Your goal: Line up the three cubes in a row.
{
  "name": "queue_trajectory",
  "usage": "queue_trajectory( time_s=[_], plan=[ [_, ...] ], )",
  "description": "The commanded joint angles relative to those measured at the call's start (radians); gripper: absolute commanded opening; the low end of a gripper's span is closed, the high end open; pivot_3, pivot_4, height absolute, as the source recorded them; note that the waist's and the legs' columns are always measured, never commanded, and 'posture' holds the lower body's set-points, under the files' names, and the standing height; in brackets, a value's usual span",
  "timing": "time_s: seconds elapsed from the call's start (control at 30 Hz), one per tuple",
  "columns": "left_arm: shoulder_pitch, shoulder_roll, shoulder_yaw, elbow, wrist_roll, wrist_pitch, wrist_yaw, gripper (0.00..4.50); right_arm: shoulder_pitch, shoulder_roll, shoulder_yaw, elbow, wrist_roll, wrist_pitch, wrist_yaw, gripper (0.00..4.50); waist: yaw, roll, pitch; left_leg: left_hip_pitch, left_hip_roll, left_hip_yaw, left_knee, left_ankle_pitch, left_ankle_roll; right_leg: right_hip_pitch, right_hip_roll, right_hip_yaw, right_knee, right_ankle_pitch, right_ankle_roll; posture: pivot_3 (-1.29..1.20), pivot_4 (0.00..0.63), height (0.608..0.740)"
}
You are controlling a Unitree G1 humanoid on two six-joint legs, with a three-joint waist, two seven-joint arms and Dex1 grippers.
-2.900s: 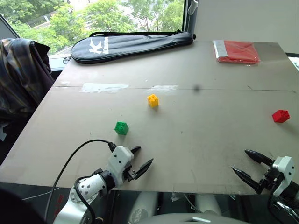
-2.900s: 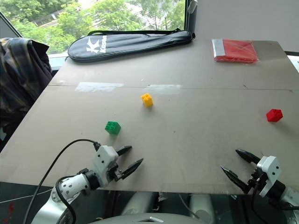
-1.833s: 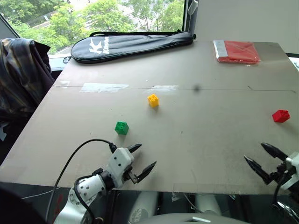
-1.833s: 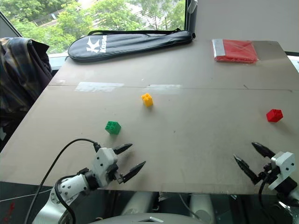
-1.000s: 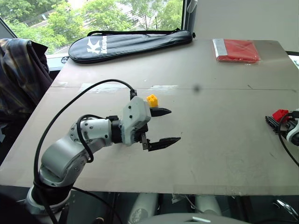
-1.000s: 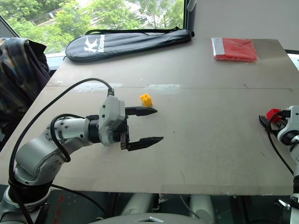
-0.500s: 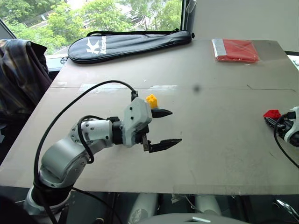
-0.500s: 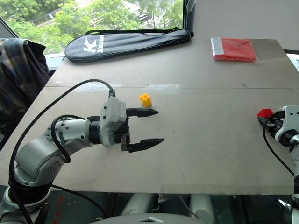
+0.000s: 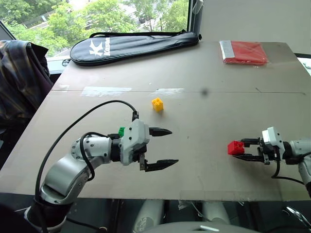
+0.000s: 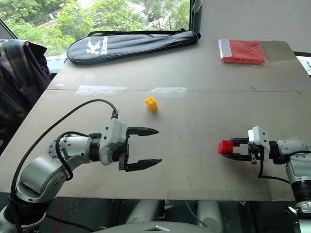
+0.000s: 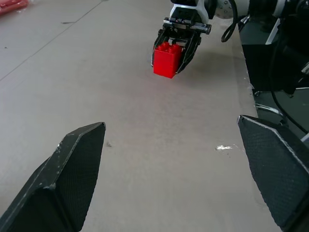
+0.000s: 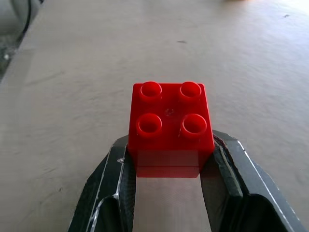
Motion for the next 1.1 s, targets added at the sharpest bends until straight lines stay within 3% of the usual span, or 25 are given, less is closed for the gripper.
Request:
queue_trajectory(
  time_s=[0.03,0.33,0.67,0.83,0.87,0.9,1.1],
  plan=[
    [0.017,0.004,0.008,0.000,0.012,-0.056,-0.034,4.50,-0.093,-0.047,0.124,0.088,0.032,-0.086,0.058,1.54,-0.001,0.000,0.000,0.000,0.000,0.000,0.000,0.000,0.000,0.000,0.000,0.000,0.000,0.000,0.000,0.00,0.150,0.694],
    [0.060,0.007,0.009,-0.009,0.032,-0.079,-0.040,4.50,-0.289,-0.046,0.323,0.386,0.020,-0.240,0.058,1.54,-0.004,-0.005,0.001,0.000,0.000,0.000,0.000,0.000,0.000,0.000,-0.003,0.000,-0.001,0.001,-0.002,0.00,0.150,0.694],
    [0.063,0.008,-0.003,0.003,0.037,-0.075,-0.041,4.50,-0.354,-0.012,0.294,0.545,0.009,-0.302,0.058,1.54,-0.002,-0.008,0.000,0.003,0.001,0.000,0.001,0.002,0.000,0.003,0.001,0.001,0.000,0.005,-0.007,0.00,0.150,0.694],
    [0.051,0.002,-0.011,0.022,0.043,-0.081,-0.043,4.50,-0.368,-0.004,0.260,0.580,-0.004,-0.332,0.058,3.48,0.004,-0.008,0.000,0.003,0.001,0.000,0.001,0.003,0.000,0.002,0.002,0.001,0.000,0.005,-0.007,0.00,0.150,0.694],
    [0.051,0.000,-0.012,0.026,0.045,-0.083,-0.043,4.50,-0.372,0.001,0.238,0.595,-0.019,-0.362,0.056,3.70,0.004,-0.008,0.000,0.003,0.001,0.000,0.001,0.003,0.000,0.002,0.002,0.001,0.000,0.005,-0.007,0.00,0.150,0.694],
    [0.051,-0.002,-0.013,0.029,0.046,-0.085,-0.043,4.50,-0.375,0.005,0.222,0.605,-0.031,-0.383,0.056,4.31,0.004,-0.008,0.000,0.002,0.001,0.000,0.000,0.003,0.000,0.002,0.002,0.001,0.000,0.005,-0.007,0.00,0.150,0.694],
    [0.125,-0.033,0.034,0.025,0.052,-0.113,0.007,4.50,-0.321,-0.040,0.187,0.507,0.027,-0.358,0.058,4.41,0.002,-0.008,0.000,0.000,0.001,0.000,-0.001,0.005,-0.004,0.000,0.002,0.001,-0.003,0.008,-0.003,0.00,0.150,0.694]
  ],
)
